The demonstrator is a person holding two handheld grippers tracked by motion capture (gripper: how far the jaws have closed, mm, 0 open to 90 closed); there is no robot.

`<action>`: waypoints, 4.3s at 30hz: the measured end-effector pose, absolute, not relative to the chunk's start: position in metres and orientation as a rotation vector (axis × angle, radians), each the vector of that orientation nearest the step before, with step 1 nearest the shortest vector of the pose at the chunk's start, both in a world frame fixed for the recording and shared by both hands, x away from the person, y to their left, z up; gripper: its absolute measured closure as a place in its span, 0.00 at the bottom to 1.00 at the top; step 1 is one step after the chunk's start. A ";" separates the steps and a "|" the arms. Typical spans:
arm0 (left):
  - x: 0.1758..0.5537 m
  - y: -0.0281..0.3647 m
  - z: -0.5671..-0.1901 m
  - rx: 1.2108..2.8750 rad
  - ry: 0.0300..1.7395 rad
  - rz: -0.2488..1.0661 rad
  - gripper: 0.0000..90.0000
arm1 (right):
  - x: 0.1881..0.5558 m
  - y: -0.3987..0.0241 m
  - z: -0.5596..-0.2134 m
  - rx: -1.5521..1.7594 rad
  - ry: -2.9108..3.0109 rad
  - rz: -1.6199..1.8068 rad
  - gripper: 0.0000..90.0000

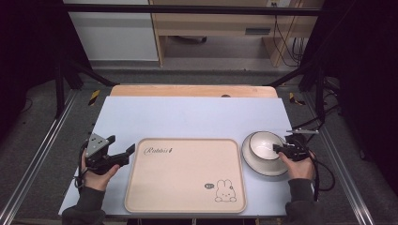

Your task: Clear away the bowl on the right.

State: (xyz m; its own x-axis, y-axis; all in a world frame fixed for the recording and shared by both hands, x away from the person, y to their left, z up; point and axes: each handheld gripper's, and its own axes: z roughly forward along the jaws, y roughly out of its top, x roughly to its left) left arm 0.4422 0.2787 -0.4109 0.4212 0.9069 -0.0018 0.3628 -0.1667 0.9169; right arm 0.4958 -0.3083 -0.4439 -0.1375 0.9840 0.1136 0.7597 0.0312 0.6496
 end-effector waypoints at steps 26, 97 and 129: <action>0.443 0.278 -0.411 1.739 1.108 0.726 0.20 | 0.500 -0.309 -0.445 1.876 1.939 0.874 0.87; 0.441 0.277 -0.409 1.738 1.105 0.739 0.20 | 0.485 -0.300 -0.414 1.768 1.908 0.992 0.92; 0.442 0.277 -0.409 1.734 1.108 0.742 0.20 | 0.474 -0.282 -0.394 1.660 1.964 1.118 0.92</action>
